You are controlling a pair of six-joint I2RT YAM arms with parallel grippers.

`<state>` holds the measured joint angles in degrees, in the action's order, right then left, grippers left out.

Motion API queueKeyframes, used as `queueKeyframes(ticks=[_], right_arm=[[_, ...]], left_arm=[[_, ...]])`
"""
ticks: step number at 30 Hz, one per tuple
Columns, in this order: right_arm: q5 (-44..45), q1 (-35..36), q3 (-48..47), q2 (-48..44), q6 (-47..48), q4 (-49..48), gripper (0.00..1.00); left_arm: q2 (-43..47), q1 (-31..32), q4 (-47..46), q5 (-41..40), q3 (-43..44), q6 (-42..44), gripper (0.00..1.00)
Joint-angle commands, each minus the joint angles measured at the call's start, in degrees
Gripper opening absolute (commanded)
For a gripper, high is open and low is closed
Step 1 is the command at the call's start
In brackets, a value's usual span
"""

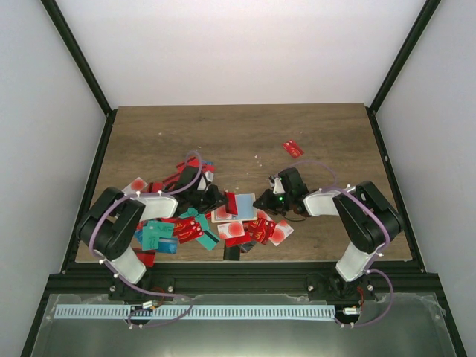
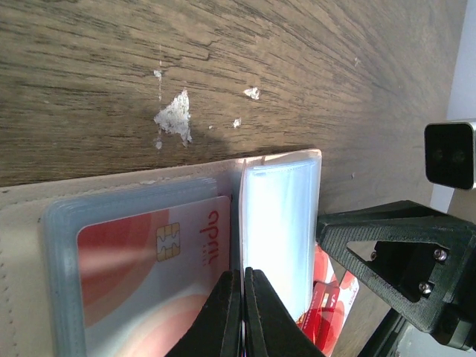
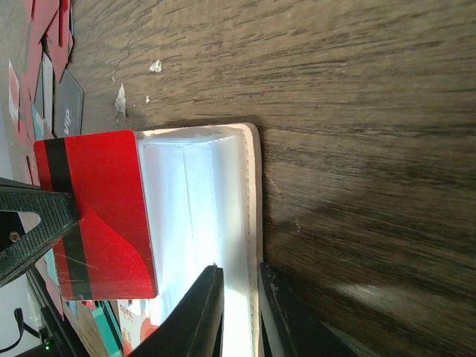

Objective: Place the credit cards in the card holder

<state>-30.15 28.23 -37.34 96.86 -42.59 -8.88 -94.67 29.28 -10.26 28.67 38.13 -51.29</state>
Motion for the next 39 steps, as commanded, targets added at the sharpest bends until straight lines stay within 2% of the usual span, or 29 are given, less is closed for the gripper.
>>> queueKeyframes(ticks=[1, 24, 31, 39], right_arm=[[2.20, 0.60, 1.41, 0.94, -0.43, 4.37, 0.16], [1.33, 0.60, 1.43, 1.55, -0.93, 3.73, 0.16], [1.45, 0.60, 1.32, 1.36, -0.70, 3.99, 0.16], [1.10, 0.60, 1.32, 1.75, -0.83, 3.65, 0.16]], left_arm=[[-1.24, 0.14, -1.56, 0.45, -0.35, -0.56, 0.04], [-2.01, 1.48, -7.53, 3.32, -1.31, -2.59, 0.04], [5.68, 1.25, 2.13, -6.68, -0.40, 3.56, 0.04], [7.46, 1.04, 0.42, -8.08, -1.58, 4.57, 0.04]])
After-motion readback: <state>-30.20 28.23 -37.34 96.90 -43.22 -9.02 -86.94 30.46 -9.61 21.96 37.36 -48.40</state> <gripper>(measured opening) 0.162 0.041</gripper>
